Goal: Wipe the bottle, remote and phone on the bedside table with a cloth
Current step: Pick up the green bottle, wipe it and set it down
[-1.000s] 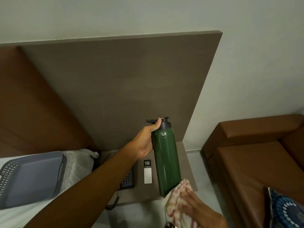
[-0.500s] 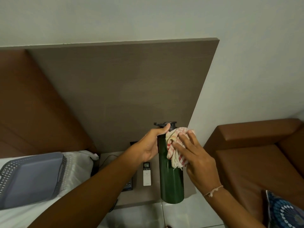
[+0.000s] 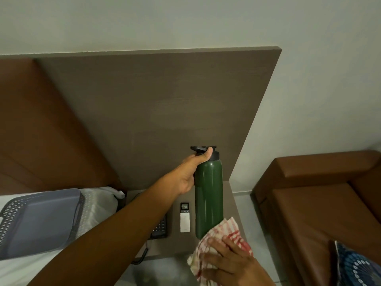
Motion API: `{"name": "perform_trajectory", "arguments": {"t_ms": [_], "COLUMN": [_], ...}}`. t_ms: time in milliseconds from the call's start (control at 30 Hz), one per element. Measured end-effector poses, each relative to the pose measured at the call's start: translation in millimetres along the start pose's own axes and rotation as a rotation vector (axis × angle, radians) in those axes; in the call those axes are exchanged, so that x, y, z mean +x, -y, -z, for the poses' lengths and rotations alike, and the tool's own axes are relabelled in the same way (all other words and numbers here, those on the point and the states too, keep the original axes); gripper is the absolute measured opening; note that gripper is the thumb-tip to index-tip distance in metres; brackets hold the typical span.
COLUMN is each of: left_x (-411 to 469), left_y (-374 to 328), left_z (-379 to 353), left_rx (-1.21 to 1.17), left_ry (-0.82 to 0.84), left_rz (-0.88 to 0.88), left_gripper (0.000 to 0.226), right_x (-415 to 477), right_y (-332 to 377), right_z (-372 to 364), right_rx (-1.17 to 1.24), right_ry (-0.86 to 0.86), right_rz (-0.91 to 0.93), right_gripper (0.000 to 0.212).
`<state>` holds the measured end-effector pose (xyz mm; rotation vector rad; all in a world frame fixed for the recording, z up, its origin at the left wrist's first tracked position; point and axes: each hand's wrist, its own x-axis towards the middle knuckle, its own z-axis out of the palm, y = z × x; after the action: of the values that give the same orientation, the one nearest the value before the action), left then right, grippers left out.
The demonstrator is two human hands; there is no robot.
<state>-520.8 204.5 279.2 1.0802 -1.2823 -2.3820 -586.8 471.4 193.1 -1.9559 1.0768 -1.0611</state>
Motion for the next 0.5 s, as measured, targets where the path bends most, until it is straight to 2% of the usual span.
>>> {"name": "perform_trajectory", "arguments": {"t_ms": [33, 67, 100, 133, 200, 300, 433, 500], "left_x": [0.6, 0.9, 0.8, 0.3, -1.4, -3.0, -0.8, 1.6], "left_y": [0.1, 0.1, 0.3, 1.1, 2.8, 4.9, 2.0, -0.7], "left_z": [0.1, 0.5, 0.9, 1.1, -0.4, -7.7, -8.3, -0.4], "left_rx": [-0.009, -0.017, -0.022, -0.029, -0.042, -0.035, -0.096, -0.128], "left_ry": [-0.013, -0.015, -0.007, 0.007, 0.045, 0.108, 0.144, 0.106], "left_rz": [-0.008, -0.013, -0.013, -0.008, 0.013, 0.052, 0.084, 0.084], "left_gripper": [0.08, 0.08, 0.08, 0.079, 0.073, 0.065, 0.069, 0.069], "right_x": [9.1, 15.5, 20.3, 20.4, 35.0, 71.5, 88.3, 84.5], "right_y": [-5.1, 17.9, 19.4, 22.3, 23.9, 13.2, 8.4, 11.9], "right_z": [1.3, 19.6, 31.9, 45.8, 68.2, 90.9, 65.9, 42.7], "right_rx": [-0.373, -0.596, -0.678, -0.701, -0.647, -0.71, -0.806, -0.846], "right_ry": [0.054, -0.017, -0.161, -0.389, -0.608, -0.653, -0.505, -0.392], "right_rz": [-0.158, -0.241, -0.241, -0.256, -0.354, -0.381, -0.354, -0.339], "right_gripper": [0.047, 0.044, 0.046, 0.052, 0.062, 0.052, 0.06, 0.052]}}
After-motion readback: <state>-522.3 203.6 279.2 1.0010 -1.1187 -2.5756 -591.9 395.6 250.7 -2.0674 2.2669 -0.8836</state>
